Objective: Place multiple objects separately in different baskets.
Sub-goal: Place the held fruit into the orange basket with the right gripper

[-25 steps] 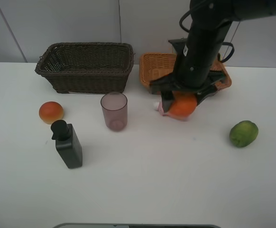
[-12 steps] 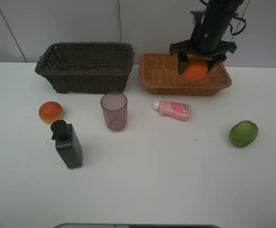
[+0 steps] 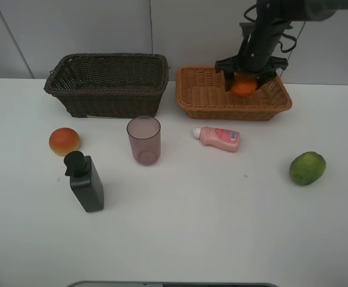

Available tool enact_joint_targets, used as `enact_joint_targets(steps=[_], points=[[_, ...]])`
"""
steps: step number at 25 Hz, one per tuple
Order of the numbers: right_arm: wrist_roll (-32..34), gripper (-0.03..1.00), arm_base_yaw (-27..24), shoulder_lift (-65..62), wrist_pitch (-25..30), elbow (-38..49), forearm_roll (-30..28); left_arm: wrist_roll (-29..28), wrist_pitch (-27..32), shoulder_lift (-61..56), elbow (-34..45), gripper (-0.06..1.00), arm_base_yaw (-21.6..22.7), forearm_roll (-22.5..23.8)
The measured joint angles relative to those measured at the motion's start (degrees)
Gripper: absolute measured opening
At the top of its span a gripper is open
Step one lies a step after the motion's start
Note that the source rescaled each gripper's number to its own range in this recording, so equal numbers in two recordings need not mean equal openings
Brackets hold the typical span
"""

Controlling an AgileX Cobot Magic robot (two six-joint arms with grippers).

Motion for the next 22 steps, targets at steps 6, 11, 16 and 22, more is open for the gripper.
enact_joint_targets(steps=[6, 11, 16, 22], points=[[-0.05, 0.46, -1.13, 2.66, -5.66, -0.1, 0.07, 0.0, 0.0, 0.0, 0.0, 1.0, 0.0, 0.0], [-0.05, 0.46, -1.65, 4.81, -7.71, -0.18, 0.0, 0.0, 0.0, 0.0, 0.0, 1.0, 0.0, 0.0], [-0.05, 0.46, -1.7, 5.78, -8.3, -0.23, 0.05, 0.0, 0.0, 0.0, 0.0, 1.0, 0.0, 0.0], [-0.05, 0.87, -1.7, 5.78, -9.86, -0.24, 0.01, 0.0, 0.0, 0.0, 0.0, 1.0, 0.0, 0.0]])
